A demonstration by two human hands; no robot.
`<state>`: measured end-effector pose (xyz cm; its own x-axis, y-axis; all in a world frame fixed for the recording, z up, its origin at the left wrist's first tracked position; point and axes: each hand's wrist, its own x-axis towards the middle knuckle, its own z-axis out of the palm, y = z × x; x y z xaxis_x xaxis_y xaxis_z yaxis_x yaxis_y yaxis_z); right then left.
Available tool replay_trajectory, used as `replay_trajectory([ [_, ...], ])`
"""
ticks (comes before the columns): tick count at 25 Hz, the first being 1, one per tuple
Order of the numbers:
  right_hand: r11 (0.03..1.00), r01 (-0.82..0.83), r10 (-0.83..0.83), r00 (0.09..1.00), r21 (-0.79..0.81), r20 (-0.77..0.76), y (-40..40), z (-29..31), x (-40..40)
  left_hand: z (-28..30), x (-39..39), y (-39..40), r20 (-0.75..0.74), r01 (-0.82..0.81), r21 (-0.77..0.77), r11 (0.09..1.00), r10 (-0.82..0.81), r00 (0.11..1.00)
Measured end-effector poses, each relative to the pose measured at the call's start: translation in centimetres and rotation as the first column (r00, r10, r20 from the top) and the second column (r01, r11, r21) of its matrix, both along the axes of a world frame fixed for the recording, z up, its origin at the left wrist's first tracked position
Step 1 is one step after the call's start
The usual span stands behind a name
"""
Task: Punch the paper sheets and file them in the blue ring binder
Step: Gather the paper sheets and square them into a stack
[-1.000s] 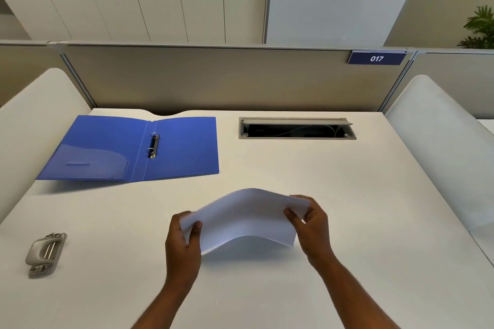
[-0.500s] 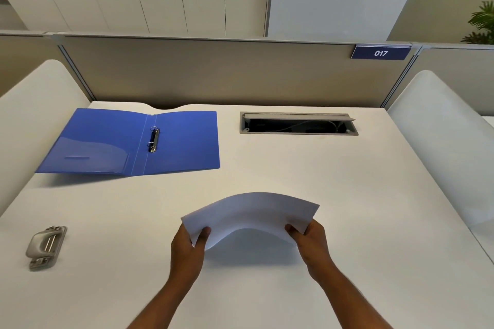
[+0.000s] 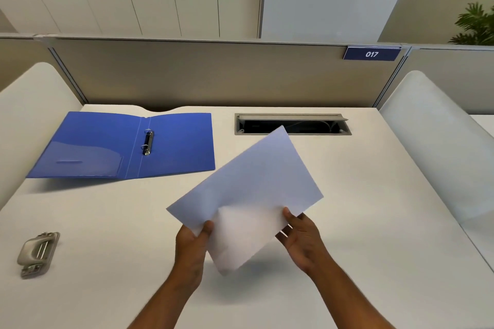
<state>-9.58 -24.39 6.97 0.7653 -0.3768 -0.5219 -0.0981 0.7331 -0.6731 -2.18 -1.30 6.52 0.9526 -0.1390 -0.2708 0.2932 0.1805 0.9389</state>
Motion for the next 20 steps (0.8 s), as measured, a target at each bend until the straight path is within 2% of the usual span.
replay_trajectory([
  [2,0.995,0.000,0.006,0.998,-0.095,0.065,0.6,0.9,0.8,-0.8,-0.5,0.1,-0.055,0.026,-0.082,0.996,-0.031,0.998],
  [4,0.958,0.027,-0.007,0.997,-0.284,0.071,0.6,2.0,1.5,-1.6,-0.5,0.6,-0.100,-0.046,-0.121,0.992,0.034,0.994],
  [6,0.886,0.012,0.009,0.999,-0.464,0.044,0.1,2.8,1.7,-1.9,0.3,1.8,-0.108,-0.143,-0.066,0.988,0.135,0.985],
  [8,0.814,-0.024,0.053,0.998,-0.580,0.033,-0.6,3.2,1.5,-0.9,1.5,2.8,-0.012,-0.105,0.101,0.989,0.107,0.994],
  [10,0.754,-0.053,0.094,0.995,-0.654,0.028,-0.9,3.8,1.5,1.0,2.6,2.8,0.160,0.014,0.293,0.956,-0.064,0.985],
  [12,0.700,-0.052,0.093,0.995,-0.712,0.019,-0.5,4.6,1.7,3.1,3.0,1.8,0.297,0.052,0.428,0.902,-0.195,0.935],
  [14,0.644,-0.015,0.065,0.997,-0.765,0.034,0.1,5.1,2.0,4.8,3.0,0.4,0.401,0.017,0.445,0.895,-0.216,0.890],
  [16,0.597,0.044,0.036,0.996,-0.801,0.081,0.9,5.6,2.3,6.0,2.5,-0.7,0.474,-0.038,0.396,0.917,-0.169,0.864],
  [20,0.562,0.120,0.005,0.989,-0.818,0.149,1.2,5.7,1.8,6.1,1.5,-1.5,0.499,-0.065,0.310,0.949,-0.104,0.860],
])
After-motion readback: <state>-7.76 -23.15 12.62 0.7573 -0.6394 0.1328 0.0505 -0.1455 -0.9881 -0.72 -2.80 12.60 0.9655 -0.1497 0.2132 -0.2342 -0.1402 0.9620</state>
